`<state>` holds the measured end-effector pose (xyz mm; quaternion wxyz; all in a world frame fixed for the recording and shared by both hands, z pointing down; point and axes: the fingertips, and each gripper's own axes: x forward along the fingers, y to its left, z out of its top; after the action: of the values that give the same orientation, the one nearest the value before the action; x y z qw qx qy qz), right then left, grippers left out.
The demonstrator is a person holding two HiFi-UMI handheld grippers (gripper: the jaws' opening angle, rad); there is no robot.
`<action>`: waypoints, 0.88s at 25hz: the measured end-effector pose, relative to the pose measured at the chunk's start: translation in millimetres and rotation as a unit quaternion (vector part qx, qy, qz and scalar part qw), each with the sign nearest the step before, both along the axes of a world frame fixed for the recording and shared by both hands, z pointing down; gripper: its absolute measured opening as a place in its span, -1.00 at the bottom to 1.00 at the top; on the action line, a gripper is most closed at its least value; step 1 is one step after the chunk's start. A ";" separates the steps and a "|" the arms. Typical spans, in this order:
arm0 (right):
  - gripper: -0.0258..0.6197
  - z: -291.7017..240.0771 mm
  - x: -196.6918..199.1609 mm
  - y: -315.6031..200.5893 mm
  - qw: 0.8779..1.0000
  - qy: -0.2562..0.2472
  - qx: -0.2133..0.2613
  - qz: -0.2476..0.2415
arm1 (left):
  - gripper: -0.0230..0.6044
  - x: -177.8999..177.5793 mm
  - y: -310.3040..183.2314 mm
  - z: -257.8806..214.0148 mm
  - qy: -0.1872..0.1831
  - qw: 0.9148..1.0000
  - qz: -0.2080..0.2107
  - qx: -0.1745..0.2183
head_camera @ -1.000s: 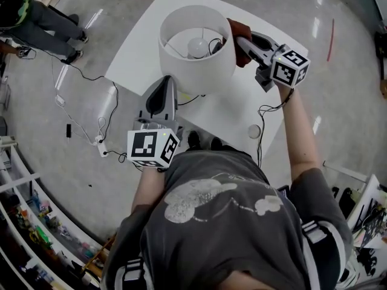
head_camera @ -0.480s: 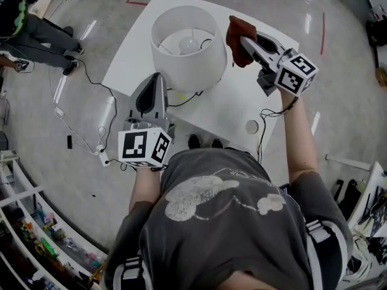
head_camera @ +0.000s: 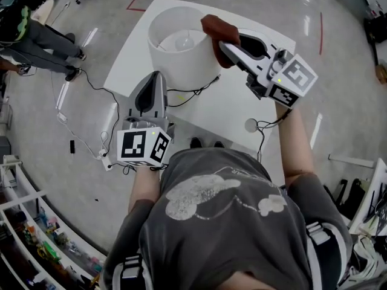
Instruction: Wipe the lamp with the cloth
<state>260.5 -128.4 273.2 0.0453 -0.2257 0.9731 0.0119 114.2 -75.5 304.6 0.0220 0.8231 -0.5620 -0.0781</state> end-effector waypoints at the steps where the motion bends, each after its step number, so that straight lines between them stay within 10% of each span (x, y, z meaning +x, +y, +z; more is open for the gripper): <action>1: -0.65 8.3 -1.7 6.9 1.000 0.002 -0.005 0.001 | -0.90 2.8 4.1 6.6 -0.002 1.000 0.001 -0.002; 22: -0.65 175.2 32.1 34.5 0.981 0.049 -0.189 -0.008 | -0.90 27.8 29.5 59.3 -0.035 0.995 -0.020 -0.087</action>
<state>292.6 -93.9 448.4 -0.0457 -0.2214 0.9606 -0.1616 142.0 -46.0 363.9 0.0724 0.8092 -0.5831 -0.0008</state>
